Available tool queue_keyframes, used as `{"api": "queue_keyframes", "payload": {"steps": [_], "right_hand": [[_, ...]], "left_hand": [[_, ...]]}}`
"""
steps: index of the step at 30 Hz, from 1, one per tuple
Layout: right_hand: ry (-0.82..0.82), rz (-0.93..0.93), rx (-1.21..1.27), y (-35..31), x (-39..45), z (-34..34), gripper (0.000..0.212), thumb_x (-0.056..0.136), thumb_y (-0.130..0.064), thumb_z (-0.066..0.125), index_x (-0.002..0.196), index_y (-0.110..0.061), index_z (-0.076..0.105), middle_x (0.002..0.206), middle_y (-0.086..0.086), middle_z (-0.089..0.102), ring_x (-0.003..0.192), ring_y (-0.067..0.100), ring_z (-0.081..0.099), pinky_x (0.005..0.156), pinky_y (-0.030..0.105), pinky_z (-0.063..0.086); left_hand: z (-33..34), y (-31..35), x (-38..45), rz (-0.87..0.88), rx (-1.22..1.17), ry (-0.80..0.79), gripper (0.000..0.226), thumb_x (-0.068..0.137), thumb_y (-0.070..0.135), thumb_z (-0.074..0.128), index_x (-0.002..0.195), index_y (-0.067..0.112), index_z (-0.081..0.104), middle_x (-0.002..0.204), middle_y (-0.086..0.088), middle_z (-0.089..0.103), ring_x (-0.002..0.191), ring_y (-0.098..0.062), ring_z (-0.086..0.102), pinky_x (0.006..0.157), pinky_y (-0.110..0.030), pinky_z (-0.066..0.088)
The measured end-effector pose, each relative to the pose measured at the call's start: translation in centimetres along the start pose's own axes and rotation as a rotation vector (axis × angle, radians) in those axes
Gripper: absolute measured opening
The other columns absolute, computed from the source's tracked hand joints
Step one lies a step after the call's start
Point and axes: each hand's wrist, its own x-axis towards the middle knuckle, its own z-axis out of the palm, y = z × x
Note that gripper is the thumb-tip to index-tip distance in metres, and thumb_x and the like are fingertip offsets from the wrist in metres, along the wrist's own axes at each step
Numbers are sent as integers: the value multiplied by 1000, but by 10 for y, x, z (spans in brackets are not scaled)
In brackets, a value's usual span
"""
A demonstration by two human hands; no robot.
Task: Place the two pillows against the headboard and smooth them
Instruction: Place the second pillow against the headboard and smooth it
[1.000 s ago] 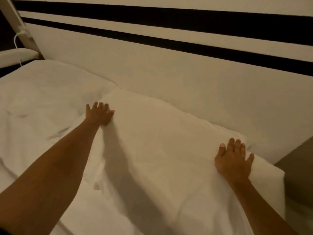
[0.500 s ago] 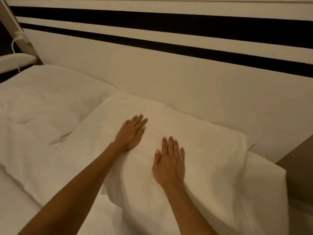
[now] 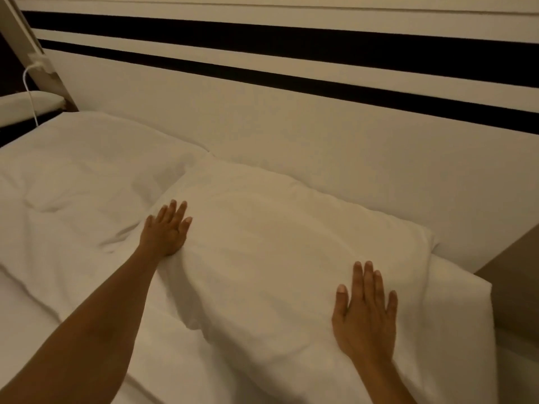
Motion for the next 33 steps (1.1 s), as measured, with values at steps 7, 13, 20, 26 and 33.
{"api": "queue_keyframes", "payload": {"steps": [7,13,20,26,33], "right_hand": [[175,58,-10,-29,-13,-31,59,92,-24,25,139,6,43,144,27,45,136,39,41,111,57,21],[81,-285,154,-132,-57,-12,57,94,-30,26,137,-4,52,145,15,48,134,30,48,108,47,21],[56,-274,79,-87,-74,33,59,99,-38,24,148,-7,34,157,8,29,145,20,23,118,40,10],[122,-158,63,-43,-85,32,58,96,-34,26,147,-7,36,157,9,29,144,19,24,119,40,9],[185,61,37,-21,-75,2,63,94,-36,23,142,-1,44,152,18,37,139,31,40,113,50,22]], "left_hand": [[-48,60,-38,154,58,250,66,98,44,19,154,10,13,163,-10,-6,151,-24,-5,119,-48,-1],[-3,98,-122,575,-312,43,67,94,54,5,154,26,4,160,10,-7,146,-4,-9,119,-30,-5],[45,25,-96,400,-225,143,73,90,62,-8,154,31,8,160,13,2,148,-6,4,120,-31,6],[44,3,-77,317,-163,127,68,93,54,0,154,27,9,161,8,7,150,-12,10,120,-35,8],[4,-24,-35,29,54,96,59,102,38,17,155,14,12,164,-7,5,151,-25,3,121,-50,5]]}}
